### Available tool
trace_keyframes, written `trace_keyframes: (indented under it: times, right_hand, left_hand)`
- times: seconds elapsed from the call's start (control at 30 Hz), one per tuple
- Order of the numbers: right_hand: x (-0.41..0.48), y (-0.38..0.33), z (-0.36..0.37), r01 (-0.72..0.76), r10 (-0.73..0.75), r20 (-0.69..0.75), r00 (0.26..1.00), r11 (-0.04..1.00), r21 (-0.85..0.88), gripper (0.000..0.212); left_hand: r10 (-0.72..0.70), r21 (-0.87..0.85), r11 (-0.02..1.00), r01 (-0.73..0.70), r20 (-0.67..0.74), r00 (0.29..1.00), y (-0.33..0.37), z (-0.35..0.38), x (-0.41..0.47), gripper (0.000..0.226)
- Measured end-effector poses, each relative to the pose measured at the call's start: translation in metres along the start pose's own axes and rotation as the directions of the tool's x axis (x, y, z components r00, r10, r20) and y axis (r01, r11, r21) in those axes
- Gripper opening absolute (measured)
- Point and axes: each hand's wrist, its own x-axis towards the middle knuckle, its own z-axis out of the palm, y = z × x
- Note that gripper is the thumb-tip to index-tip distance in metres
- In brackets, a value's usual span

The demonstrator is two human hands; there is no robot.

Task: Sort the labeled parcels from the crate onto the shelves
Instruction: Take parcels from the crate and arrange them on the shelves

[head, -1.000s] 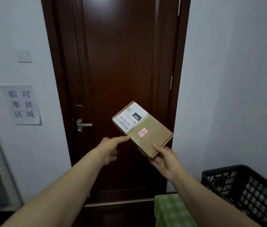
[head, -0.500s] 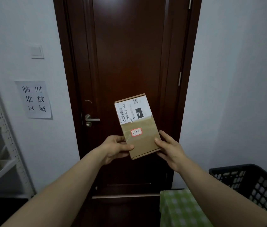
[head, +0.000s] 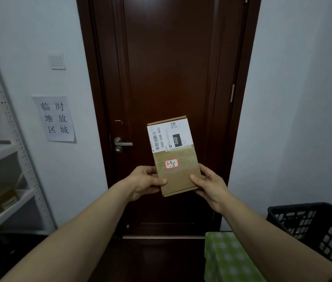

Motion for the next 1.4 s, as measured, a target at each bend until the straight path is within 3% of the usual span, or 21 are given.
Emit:
trace_keyframes:
  times: [0.23,0.37,0.53,0.6,0.7,0.8,0.87,0.93,1.03,1.07,1.17,1.2,1.27,1.4]
  right_hand:
    - [0.006,0.033,0.044,-0.104,0.115,0.135,0.984,0.991,-0.084,0.057]
    - [0.003,0.06,0.086,-0.131,0.176,0.245,0.953,0.973,-0.189,0.056]
    - [-0.014,0.086,0.146,-0.166,0.224,0.366,0.903,0.969,-0.184,0.067]
    - [-0.023,0.097,0.168,-0.189,0.267,0.452,0.851,0.959,-0.212,0.068]
    - [-0.035,0.114,0.2,-0.188,0.332,0.555,0.763,0.935,-0.301,0.09]
    - [-0.054,0.136,0.234,-0.257,0.399,0.617,0.678,0.916,-0.309,0.056]
    - [-0.071,0.148,0.253,-0.26,0.435,0.66,0.612,0.899,-0.351,0.059]
    - [-0.088,0.154,0.265,-0.239,0.451,0.698,0.556,0.891,-0.385,0.081]
    - [-0.1,0.156,0.283,-0.226,0.454,0.739,0.498,0.89,-0.395,0.07]
    - [-0.1,0.156,0.29,-0.214,0.439,0.749,0.496,0.898,-0.385,0.077]
    - [-0.096,0.154,0.311,-0.143,0.366,0.775,0.516,0.928,-0.344,0.128]
    - [-0.096,0.151,0.317,-0.122,0.36,0.788,0.499,0.93,-0.348,0.125]
    - [-0.094,0.146,0.33,-0.034,0.356,0.824,0.441,0.924,-0.381,0.099]
    - [-0.075,0.15,0.369,0.354,0.332,0.898,0.289,0.835,-0.422,0.071]
  left_hand:
    - [-0.051,0.013,0.999,0.053,-0.121,0.991,-0.021,-0.046,-0.033,0.017]
    - [-0.095,0.051,0.993,0.106,-0.188,0.978,-0.049,-0.082,-0.07,0.026]
    - [-0.207,-0.001,0.976,0.217,-0.297,0.932,-0.098,-0.118,-0.122,0.044]
    - [-0.255,-0.066,0.966,0.248,-0.354,0.9,-0.116,-0.13,-0.144,0.048]
    - [-0.302,-0.141,0.953,0.268,-0.458,0.836,-0.134,-0.144,-0.182,0.035]
    - [-0.332,-0.206,0.943,0.26,-0.57,0.752,-0.145,-0.154,-0.224,0.04]
    - [-0.339,-0.225,0.941,0.255,-0.638,0.691,-0.152,-0.159,-0.249,0.056]
    - [-0.354,-0.236,0.934,0.267,-0.692,0.629,-0.16,-0.163,-0.27,0.065]
    - [-0.379,-0.247,0.922,0.299,-0.734,0.563,-0.168,-0.165,-0.296,0.066]
    - [-0.387,-0.245,0.916,0.317,-0.745,0.544,-0.171,-0.165,-0.303,0.064]
    - [-0.4,-0.208,0.895,0.394,-0.764,0.506,-0.181,-0.168,-0.319,0.059]
    - [-0.4,-0.193,0.889,0.416,-0.769,0.499,-0.184,-0.171,-0.323,0.057]
    - [-0.401,-0.17,0.878,0.448,-0.774,0.49,-0.187,-0.18,-0.325,0.055]
    - [-0.384,-0.121,0.867,0.482,-0.78,0.494,-0.192,-0.211,-0.313,0.055]
